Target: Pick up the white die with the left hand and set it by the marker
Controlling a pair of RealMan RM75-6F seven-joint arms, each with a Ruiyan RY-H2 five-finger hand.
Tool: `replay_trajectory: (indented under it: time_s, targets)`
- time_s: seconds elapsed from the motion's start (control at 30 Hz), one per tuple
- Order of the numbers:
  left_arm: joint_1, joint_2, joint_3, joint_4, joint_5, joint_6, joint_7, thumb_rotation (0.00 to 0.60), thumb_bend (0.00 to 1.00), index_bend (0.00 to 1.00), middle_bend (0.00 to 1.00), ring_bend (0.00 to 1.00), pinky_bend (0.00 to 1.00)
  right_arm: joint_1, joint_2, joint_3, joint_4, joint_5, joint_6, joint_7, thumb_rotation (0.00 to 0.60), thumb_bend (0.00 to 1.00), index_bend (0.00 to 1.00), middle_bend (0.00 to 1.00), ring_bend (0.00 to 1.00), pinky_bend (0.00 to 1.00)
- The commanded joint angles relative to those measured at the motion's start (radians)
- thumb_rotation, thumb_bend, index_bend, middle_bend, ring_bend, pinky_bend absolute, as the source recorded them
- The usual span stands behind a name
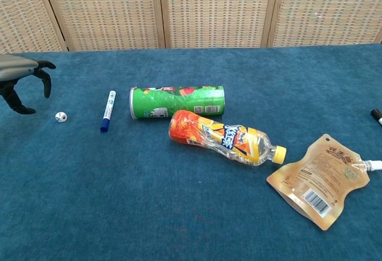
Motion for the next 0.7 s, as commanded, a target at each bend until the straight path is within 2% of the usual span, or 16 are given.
replay_trajectory:
  time_s: [0.03,0.3,0.7]
  targets:
    - [-0.012,-0.022,0.009,0.02,-0.01,-0.001,0.014,0.6,0.29,0.41,0.0,0.0,0.0,-0.001,0.002,0.0,0.001,0.001,0.001,0.005,0.6,0.21,0.0,0.0,0.0,0.0]
    - [-0.022,-0.081,0.027,0.078,-0.013,0.012,0.027,0.6,0.29,0.41,0.0,0.0,0.0,-0.004,0.006,0.001,0.004,-0.001,0.007,0.018,0.6,0.21,0.0,0.0,0.0,0.0]
    - [-0.035,-0.125,0.028,0.134,-0.013,0.012,0.021,0.6,0.3,0.42,0.0,0.0,0.0,-0.002,0.005,0.002,0.007,0.0,0.003,0.021,0.6,0.21,0.0,0.0,0.0,0.0]
